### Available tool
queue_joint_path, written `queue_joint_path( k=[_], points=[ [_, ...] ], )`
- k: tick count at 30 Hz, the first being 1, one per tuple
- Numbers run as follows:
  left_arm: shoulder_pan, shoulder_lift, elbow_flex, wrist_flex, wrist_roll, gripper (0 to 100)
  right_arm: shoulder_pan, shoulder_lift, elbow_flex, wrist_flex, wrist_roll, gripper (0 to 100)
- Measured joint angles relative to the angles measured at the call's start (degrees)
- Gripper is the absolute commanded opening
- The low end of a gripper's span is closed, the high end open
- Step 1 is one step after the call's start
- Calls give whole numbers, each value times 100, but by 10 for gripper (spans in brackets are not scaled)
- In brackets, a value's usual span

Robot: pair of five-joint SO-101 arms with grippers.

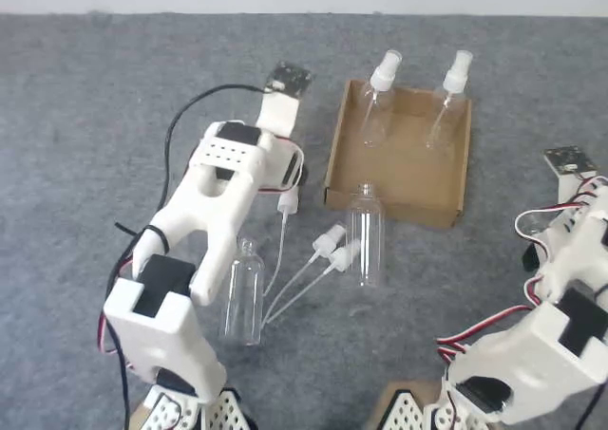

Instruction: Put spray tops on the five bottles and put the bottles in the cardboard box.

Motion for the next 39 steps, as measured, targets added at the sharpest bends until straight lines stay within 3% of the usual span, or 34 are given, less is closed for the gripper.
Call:
queue_joint_path(
  k=[9,17,23,29,35,39],
  points=[
    [70,932,-281,53,-18,199,0,0,0,0,316,17],
    [88,1222,-879,554,9,11,0,0,0,0,387,17],
    [88,1222,-1424,1081,343,11,0,0,0,0,404,17],
    [88,1222,-2637,2004,396,11,0,0,0,0,404,17],
    [26,1222,-4712,3385,431,10,0,0,0,0,404,18],
    [0,1213,-6092,3965,431,10,0,0,0,0,404,78]
  ],
)
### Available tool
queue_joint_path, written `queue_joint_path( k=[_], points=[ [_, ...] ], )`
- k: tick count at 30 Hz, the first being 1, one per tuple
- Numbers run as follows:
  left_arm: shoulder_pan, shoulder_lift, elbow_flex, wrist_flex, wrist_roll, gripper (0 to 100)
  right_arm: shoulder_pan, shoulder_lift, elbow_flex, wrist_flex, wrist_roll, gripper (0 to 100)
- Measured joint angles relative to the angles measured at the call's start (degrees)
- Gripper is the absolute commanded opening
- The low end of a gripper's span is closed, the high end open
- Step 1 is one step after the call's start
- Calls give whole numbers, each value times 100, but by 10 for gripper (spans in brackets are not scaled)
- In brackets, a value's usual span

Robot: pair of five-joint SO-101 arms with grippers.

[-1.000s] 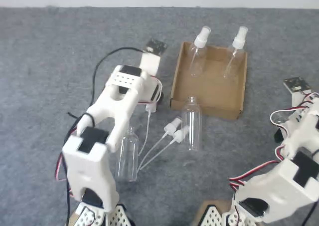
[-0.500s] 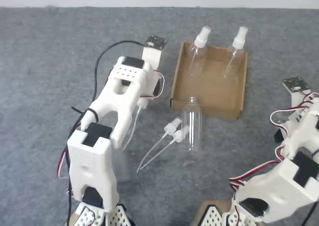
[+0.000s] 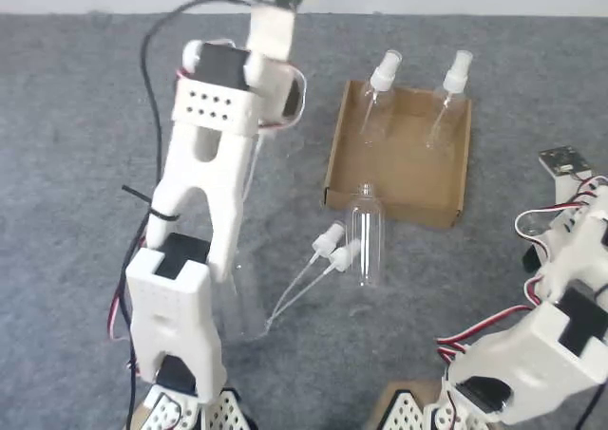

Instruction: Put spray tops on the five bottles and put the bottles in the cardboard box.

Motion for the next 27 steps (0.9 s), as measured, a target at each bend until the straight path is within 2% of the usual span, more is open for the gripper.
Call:
queue_joint_path(
  k=[3,7,16,20,27],
  points=[
    [-70,-149,-97,44,26,10,-9,0,0,0,0,143],
    [-44,-923,457,70,9,10,-18,0,0,0,0,203],
    [-88,-3437,2936,53,0,10,9,26,26,0,-352,296],
    [-193,-4492,4325,-545,-141,11,9,26,-264,431,-378,317],
    [-264,-6084,6462,-1521,-237,12,9,26,-1591,1486,-378,329]
  ],
)
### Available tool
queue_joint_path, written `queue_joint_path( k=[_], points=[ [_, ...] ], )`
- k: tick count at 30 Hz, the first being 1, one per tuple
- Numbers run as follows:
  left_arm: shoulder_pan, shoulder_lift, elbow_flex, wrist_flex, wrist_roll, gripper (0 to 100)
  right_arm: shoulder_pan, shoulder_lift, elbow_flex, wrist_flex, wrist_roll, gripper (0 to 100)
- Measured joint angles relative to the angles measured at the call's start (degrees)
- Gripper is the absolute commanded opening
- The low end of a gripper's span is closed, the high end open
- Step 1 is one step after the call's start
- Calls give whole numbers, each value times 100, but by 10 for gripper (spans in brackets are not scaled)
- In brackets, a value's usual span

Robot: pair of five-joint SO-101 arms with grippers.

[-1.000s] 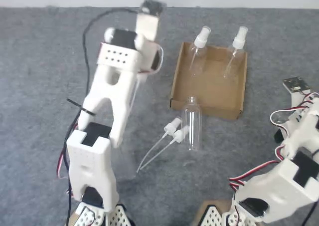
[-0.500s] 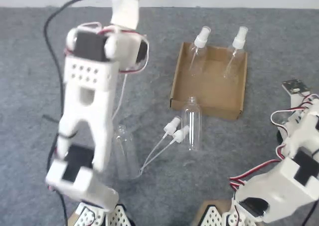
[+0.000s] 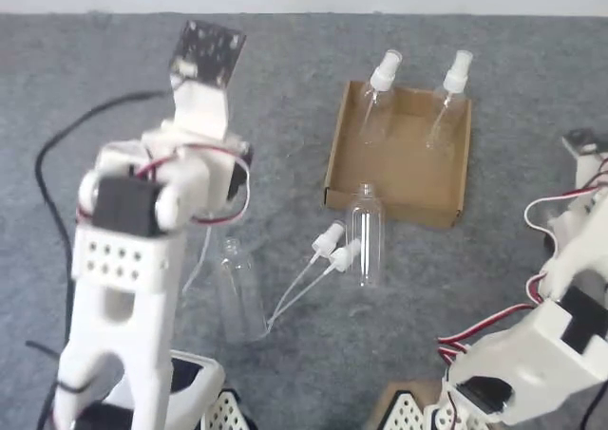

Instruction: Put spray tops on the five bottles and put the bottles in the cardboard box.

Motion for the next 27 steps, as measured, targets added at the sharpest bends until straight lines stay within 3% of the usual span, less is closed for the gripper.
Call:
queue_joint_path(
  k=[13,27],
  points=[
    [-563,-1266,2505,-1336,0,12,-527,536,-466,519,404,319],
    [-589,-2330,3921,-2066,0,12,-563,1600,-826,149,431,135]
  ],
)
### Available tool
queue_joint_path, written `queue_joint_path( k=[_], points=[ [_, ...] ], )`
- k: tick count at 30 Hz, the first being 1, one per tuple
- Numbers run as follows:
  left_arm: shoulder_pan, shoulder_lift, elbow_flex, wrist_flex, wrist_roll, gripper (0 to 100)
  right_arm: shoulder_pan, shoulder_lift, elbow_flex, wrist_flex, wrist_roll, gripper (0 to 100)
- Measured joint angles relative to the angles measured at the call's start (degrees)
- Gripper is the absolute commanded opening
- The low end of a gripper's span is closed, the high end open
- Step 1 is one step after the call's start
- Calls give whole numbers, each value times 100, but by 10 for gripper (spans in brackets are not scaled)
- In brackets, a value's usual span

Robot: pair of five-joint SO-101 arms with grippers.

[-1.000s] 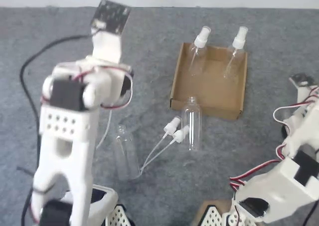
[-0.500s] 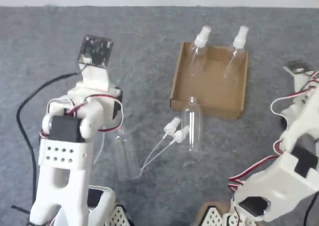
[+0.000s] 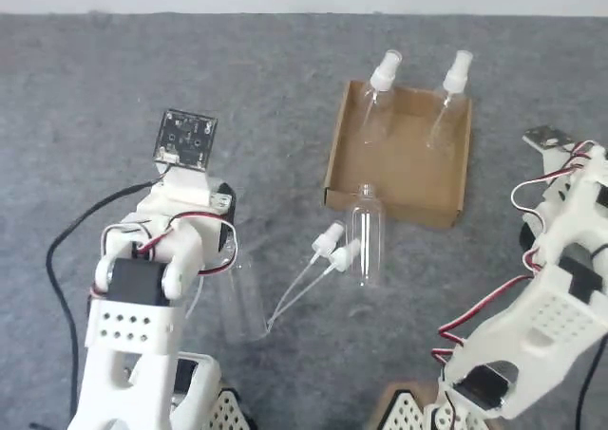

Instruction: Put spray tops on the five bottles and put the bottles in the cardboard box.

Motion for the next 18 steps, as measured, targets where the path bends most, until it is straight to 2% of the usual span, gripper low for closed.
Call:
queue_joint_path(
  k=[11,18],
  points=[
    [9,-18,0,-9,0,12,70,132,-105,-70,-44,5],
    [9,-18,0,-9,0,12,132,-976,-105,-26,-897,6]
  ],
)
